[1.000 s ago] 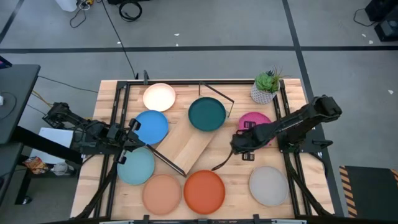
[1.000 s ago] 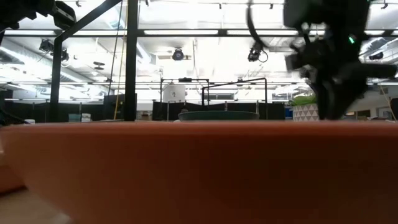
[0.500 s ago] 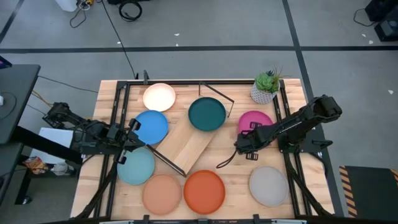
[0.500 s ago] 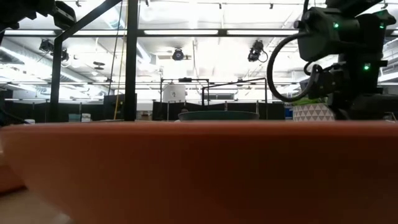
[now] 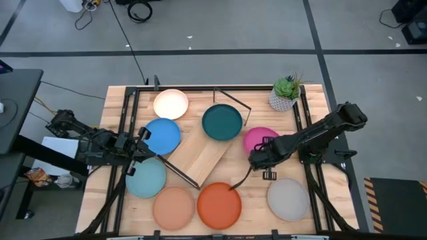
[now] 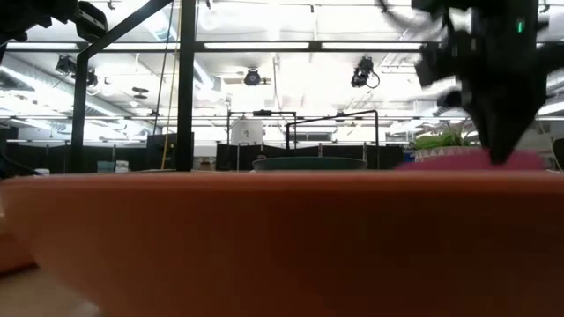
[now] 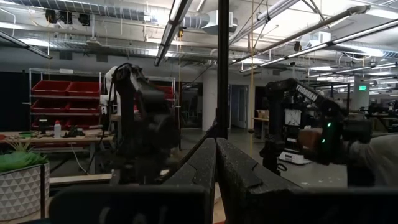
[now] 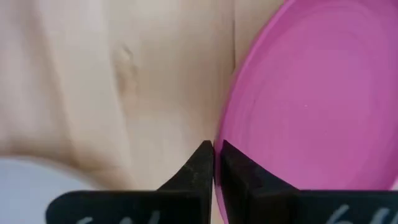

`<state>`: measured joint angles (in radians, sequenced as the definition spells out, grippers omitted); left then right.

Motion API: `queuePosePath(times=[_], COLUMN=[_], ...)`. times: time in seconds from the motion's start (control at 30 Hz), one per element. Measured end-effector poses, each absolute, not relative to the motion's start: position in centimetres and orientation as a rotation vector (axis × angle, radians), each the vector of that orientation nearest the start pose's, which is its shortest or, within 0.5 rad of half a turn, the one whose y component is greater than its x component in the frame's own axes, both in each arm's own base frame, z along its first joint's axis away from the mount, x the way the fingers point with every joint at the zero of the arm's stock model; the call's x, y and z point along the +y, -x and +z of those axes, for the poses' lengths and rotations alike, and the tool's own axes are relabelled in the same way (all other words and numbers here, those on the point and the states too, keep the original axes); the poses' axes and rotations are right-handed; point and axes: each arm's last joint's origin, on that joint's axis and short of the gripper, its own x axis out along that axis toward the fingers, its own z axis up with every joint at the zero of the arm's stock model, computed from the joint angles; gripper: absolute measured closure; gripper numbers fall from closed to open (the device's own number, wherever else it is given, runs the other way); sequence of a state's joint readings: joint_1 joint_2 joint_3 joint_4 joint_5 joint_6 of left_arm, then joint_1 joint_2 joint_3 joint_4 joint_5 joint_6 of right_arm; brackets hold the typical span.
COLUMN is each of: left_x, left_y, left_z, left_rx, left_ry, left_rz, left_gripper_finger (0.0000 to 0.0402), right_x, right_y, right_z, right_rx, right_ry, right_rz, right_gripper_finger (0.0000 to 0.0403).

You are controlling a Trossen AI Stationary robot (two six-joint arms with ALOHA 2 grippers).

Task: Place and stack plates onto a shelf
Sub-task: Stack the pink plate on top of the dark blue plate on the shelf

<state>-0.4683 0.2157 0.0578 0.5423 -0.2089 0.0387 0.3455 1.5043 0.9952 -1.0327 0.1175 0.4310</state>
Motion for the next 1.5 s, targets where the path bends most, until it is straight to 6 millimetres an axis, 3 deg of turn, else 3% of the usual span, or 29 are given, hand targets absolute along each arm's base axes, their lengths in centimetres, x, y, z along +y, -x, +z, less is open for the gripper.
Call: queuePosePath(times=[0.23, 0.4, 0.6, 0.83, 1.17, 1.5], left_x=[-4.0, -3.9, -3.9, -3.9, -3.9, -3.9], left_y=[-9.3, -9.2, -9.1, -9.1, -9.1, -9.1], left_z=[22.0, 22.4, 22.5, 22.5, 22.5, 22.5], left_rx=[-0.401, -0.438, -0.447, -0.448, -0.449, -0.449], left_ry=[0.117, 0.152, 0.157, 0.158, 0.157, 0.154], left_rz=[-0.236, -0.238, -0.239, -0.238, -0.238, -0.238], left_gripper_finger=[0.0382, 0.0382, 0.0382, 0.0382, 0.0382, 0.0382], right_x=[10.4, 11.2, 10.5, 6.9, 0.6, -1.1], right_y=[-24.5, -25.9, -28.7, -31.8, -33.3, -34.2], right_z=[25.9, 27.5, 25.9, 23.5, 23.0, 22.5], right_rx=[1.362, 1.204, 1.169, 1.223, 1.252, 1.202], right_ry=[0.116, 0.283, 0.453, 0.650, 0.556, 0.474], right_rz=[-0.128, -0.034, 0.051, 0.013, -0.004, 0.068], right_gripper_finger=[0.0387, 0.0386, 0.0386, 0.0385, 0.0383, 0.0362])
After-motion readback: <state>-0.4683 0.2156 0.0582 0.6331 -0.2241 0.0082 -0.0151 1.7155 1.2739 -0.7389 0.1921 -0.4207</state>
